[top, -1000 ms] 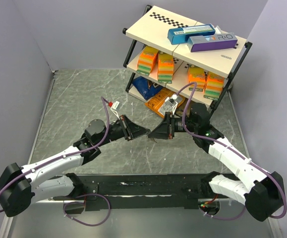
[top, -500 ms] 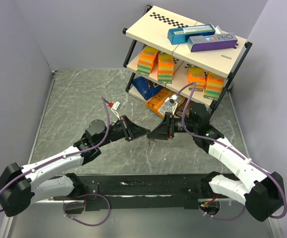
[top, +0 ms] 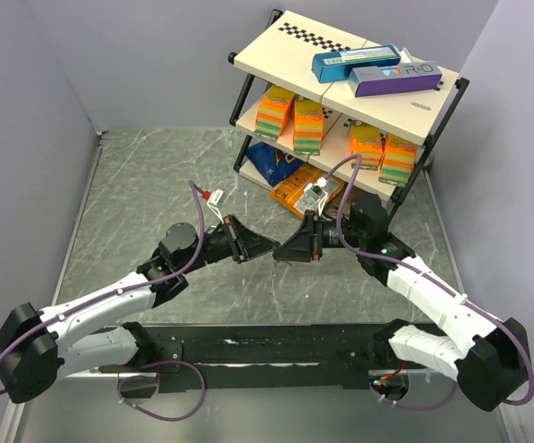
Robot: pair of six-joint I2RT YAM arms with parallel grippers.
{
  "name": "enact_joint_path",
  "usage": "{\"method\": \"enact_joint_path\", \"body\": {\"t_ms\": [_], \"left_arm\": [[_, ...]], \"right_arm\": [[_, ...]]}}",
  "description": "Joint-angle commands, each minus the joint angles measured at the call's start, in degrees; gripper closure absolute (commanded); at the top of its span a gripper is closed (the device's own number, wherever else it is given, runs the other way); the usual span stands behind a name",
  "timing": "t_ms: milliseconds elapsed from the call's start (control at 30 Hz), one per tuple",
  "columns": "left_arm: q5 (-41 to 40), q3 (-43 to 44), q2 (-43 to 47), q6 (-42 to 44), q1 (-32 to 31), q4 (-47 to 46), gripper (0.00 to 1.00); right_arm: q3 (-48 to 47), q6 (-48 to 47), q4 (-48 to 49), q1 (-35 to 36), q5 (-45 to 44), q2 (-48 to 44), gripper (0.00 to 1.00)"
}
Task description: Unlock with the key
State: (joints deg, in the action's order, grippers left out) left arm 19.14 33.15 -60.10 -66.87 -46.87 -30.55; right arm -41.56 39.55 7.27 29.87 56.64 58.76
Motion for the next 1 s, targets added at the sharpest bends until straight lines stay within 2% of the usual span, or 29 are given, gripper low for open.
{"method": "enact_joint_path", "body": {"t_ms": [0, 167, 300, 467, 600, 633, 700, 733, 800, 833, 967], "left_arm": [[-0.3, 1.7, 0.2, 0.8, -0.3, -1.6, 0.99], [-0.2, 2.1, 0.0, 1.0, -0.3, -1.6, 0.99], [0.3, 2.4, -0.6, 1.0, -0.3, -1.8, 0.99], [-0.2, 3.4, -1.2, 2.2, -0.4, 0.2, 0.99], [-2.5, 5.7, -1.5, 4.8, -0.4, 4.9, 0.82], [-3.4, 6.2, -1.5, 5.3, -0.4, 6.4, 0.6], [-6.6, 7.3, -1.4, 5.9, -0.4, 10.7, 0.29], [-8.1, 7.6, -1.3, 5.6, -0.4, 12.2, 0.09], [-14.5, 8.2, -0.7, 3.6, -0.4, 18.4, 0.01], [-17.1, 8.4, -0.6, 2.6, -0.4, 21.3, 0.03], [-26.6, 10.6, -2.8, -2.4, -0.2, 36.1, 0.04]], "right_arm": [[-1.9, -0.3, 2.7, 0.7, 0.7, 0.1, 0.71], [-1.6, 0.3, 3.5, 0.8, 0.7, 0.3, 0.84], [-1.1, 1.6, 5.4, 0.9, 1.2, 0.9, 1.0], [-0.8, 1.8, 5.0, 0.8, 0.1, 1.2, 1.0], [-0.9, 0.5, 1.4, -0.5, -2.6, 0.7, 1.0], [-0.7, 0.4, 0.3, -0.8, -3.3, 0.4, 1.0], [-0.4, -0.6, -1.8, -2.3, -4.6, 0.1, 1.0], [-0.2, -1.0, -2.8, -2.7, -5.2, -0.1, 1.0], [0.2, -2.5, -4.7, -3.8, -6.7, -1.0, 1.0], [0.9, -2.9, -6.1, -5.2, -7.3, -1.5, 1.0], [2.2, -5.3, -10.1, -8.0, -9.6, -4.4, 1.0]]}}
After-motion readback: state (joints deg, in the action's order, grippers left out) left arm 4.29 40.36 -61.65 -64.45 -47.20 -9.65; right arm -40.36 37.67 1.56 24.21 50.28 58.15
